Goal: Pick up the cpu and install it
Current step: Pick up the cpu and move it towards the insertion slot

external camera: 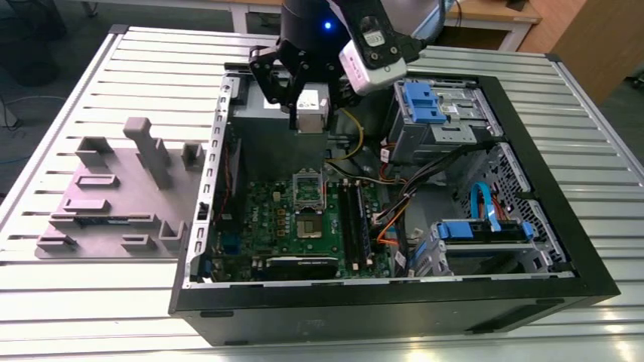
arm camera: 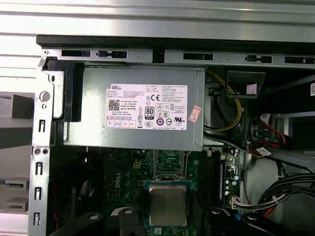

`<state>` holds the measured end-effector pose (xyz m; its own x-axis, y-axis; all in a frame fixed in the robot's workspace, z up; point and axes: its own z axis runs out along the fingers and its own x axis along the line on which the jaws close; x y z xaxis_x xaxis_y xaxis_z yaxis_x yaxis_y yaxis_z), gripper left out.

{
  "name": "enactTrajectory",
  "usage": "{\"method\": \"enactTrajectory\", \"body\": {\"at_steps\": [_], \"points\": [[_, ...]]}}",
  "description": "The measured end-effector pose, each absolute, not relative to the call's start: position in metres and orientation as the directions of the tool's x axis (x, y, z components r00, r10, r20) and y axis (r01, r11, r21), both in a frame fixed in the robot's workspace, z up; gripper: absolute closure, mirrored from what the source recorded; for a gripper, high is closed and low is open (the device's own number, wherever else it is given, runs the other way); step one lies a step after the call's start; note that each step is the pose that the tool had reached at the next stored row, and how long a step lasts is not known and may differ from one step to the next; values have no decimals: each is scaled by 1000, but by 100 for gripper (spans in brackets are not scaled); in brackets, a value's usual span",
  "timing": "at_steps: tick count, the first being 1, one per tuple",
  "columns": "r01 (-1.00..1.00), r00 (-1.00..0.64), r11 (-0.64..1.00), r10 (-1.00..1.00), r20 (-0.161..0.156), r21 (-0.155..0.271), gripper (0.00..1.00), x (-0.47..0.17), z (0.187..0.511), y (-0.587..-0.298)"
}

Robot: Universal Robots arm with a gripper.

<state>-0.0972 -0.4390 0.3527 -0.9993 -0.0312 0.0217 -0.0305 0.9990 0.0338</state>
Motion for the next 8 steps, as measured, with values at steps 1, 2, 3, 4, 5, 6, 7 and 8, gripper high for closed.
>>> {"method": "enactTrajectory", "body": {"at_steps": [1, 2, 3, 4, 5, 6, 7, 8], "points": [[-30, -999, 999, -31, 22, 34, 53, -97, 351, -439], [-31, -999, 999, -31, 22, 34, 53, -97, 350, -440], [-30, -999, 999, -31, 22, 33, 53, -97, 349, -441], [-30, -999, 999, -31, 22, 34, 53, -97, 348, -442], [-30, -999, 999, -31, 22, 34, 53, -97, 347, -444], [-30, -999, 999, -31, 22, 34, 53, -97, 347, -445], [-30, -999, 999, -31, 22, 34, 53, -97, 346, -447], [-30, -999, 999, -31, 22, 34, 53, -97, 345, -448]]}}
